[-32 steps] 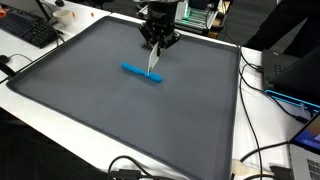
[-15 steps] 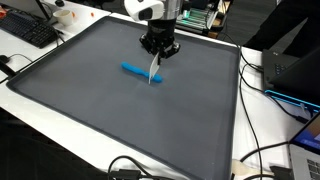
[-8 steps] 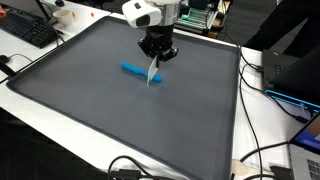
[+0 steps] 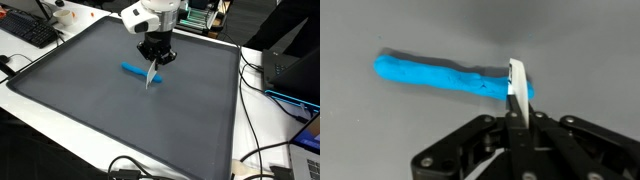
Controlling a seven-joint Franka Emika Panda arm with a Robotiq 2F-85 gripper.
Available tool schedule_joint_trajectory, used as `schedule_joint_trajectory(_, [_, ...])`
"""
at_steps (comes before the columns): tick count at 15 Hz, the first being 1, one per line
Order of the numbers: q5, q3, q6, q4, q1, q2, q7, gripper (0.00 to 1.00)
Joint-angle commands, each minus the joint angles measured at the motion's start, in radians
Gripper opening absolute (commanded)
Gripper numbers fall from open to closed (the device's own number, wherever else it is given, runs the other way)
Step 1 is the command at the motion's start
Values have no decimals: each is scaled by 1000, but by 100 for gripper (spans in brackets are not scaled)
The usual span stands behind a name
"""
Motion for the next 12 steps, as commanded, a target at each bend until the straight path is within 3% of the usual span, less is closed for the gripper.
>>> schedule_joint_trajectory(1, [-10, -22, -26, 29, 20, 29, -6, 1])
schedule_joint_trajectory(12, [-4, -30, -6, 36, 19, 70, -8, 1])
